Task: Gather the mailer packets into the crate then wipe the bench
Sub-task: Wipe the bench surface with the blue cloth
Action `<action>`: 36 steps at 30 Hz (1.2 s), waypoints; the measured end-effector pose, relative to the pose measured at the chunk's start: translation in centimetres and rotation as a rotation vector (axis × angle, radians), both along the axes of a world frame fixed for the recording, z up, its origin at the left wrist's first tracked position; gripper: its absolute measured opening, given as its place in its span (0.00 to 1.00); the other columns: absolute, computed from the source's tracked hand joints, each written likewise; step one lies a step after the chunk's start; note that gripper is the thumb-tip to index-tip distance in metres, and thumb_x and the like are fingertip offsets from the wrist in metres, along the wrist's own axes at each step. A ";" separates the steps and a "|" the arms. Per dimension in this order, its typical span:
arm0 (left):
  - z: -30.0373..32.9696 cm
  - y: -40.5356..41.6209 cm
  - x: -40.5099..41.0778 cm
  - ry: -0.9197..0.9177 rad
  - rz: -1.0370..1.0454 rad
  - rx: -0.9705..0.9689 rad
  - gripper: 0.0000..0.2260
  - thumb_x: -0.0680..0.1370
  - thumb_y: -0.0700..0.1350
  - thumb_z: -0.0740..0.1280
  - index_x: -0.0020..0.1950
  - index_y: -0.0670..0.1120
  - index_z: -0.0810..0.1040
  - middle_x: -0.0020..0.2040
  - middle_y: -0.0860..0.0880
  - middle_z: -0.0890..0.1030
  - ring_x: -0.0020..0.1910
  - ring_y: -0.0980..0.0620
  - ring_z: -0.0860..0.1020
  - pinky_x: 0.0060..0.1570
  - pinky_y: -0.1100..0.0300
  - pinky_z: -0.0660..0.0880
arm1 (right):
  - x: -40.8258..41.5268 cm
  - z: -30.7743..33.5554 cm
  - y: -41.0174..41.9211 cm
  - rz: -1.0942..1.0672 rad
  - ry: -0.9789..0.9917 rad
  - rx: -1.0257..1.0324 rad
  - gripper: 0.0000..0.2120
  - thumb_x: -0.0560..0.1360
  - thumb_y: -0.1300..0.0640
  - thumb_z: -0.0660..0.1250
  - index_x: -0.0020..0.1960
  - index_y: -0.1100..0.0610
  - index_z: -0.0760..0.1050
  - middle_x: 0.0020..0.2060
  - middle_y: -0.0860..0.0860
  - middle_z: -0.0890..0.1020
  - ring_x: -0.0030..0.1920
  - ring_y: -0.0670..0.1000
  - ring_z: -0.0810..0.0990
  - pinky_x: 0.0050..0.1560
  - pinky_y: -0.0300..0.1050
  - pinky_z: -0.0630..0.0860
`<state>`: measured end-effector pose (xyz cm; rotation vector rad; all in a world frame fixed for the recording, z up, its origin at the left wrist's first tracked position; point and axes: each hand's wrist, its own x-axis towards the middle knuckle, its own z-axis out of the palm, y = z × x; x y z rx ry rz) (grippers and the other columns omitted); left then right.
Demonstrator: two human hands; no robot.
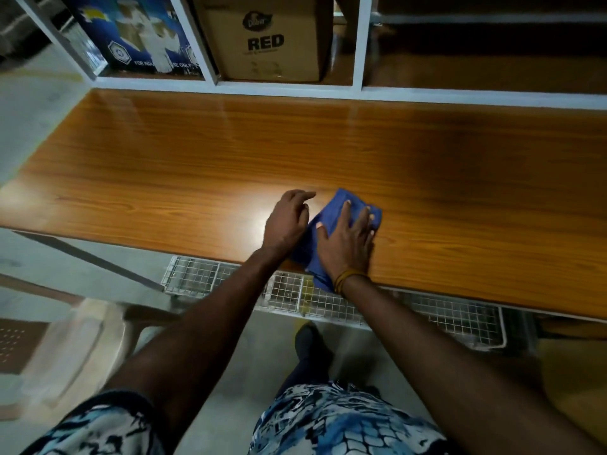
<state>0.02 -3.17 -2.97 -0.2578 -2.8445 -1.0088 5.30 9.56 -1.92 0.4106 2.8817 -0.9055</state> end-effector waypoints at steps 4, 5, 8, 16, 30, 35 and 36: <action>-0.3 -1.1 -1.7 0.003 -0.020 -0.137 0.19 0.78 0.47 0.58 0.64 0.46 0.80 0.60 0.42 0.79 0.55 0.42 0.77 0.49 0.54 0.74 | -1.6 -0.5 -1.2 -0.036 -0.086 0.082 0.41 0.80 0.35 0.52 0.81 0.57 0.41 0.77 0.68 0.42 0.78 0.66 0.41 0.76 0.62 0.41; -0.2 -1.0 -2.0 -0.003 -0.040 -0.157 0.19 0.78 0.49 0.57 0.63 0.46 0.80 0.59 0.42 0.79 0.54 0.42 0.77 0.49 0.54 0.73 | -2.0 -0.8 -1.3 -0.050 -0.108 0.102 0.41 0.80 0.34 0.51 0.80 0.58 0.40 0.77 0.68 0.41 0.78 0.67 0.40 0.76 0.62 0.40; -1.1 -0.4 -3.4 0.032 -0.097 -0.225 0.14 0.80 0.52 0.64 0.60 0.47 0.82 0.55 0.43 0.80 0.51 0.42 0.77 0.47 0.53 0.74 | -2.2 -1.9 -1.1 -0.085 -0.124 0.186 0.41 0.79 0.33 0.49 0.80 0.59 0.43 0.77 0.68 0.41 0.78 0.66 0.39 0.76 0.63 0.42; -2.2 0.9 -6.3 0.122 -0.125 -0.248 0.08 0.77 0.45 0.67 0.55 0.50 0.81 0.53 0.46 0.77 0.49 0.43 0.74 0.42 0.54 0.70 | -4.0 -3.8 3.2 0.111 0.032 0.370 0.33 0.80 0.37 0.44 0.81 0.51 0.50 0.79 0.61 0.48 0.79 0.61 0.47 0.77 0.60 0.47; -2.6 3.6 -8.8 0.013 0.021 -0.122 0.10 0.74 0.45 0.63 0.52 0.49 0.80 0.57 0.46 0.75 0.54 0.44 0.73 0.53 0.50 0.72 | -17.5 -2.6 11.8 0.590 0.044 0.383 0.28 0.84 0.43 0.50 0.80 0.44 0.45 0.80 0.48 0.41 0.79 0.51 0.38 0.78 0.55 0.43; -2.3 5.6 -10.0 0.001 0.020 -0.175 0.12 0.73 0.47 0.62 0.53 0.49 0.80 0.56 0.46 0.75 0.53 0.44 0.73 0.53 0.50 0.72 | -22.9 -3.4 13.3 0.695 0.120 0.425 0.28 0.84 0.42 0.50 0.81 0.46 0.47 0.80 0.46 0.46 0.80 0.51 0.41 0.78 0.57 0.48; -2.3 6.1 -10.3 -0.002 0.017 -0.190 0.12 0.73 0.47 0.62 0.54 0.50 0.79 0.56 0.47 0.75 0.54 0.45 0.73 0.53 0.50 0.72 | -24.1 -3.4 13.6 0.711 0.122 0.423 0.28 0.84 0.42 0.50 0.81 0.47 0.47 0.80 0.47 0.47 0.80 0.51 0.42 0.78 0.57 0.48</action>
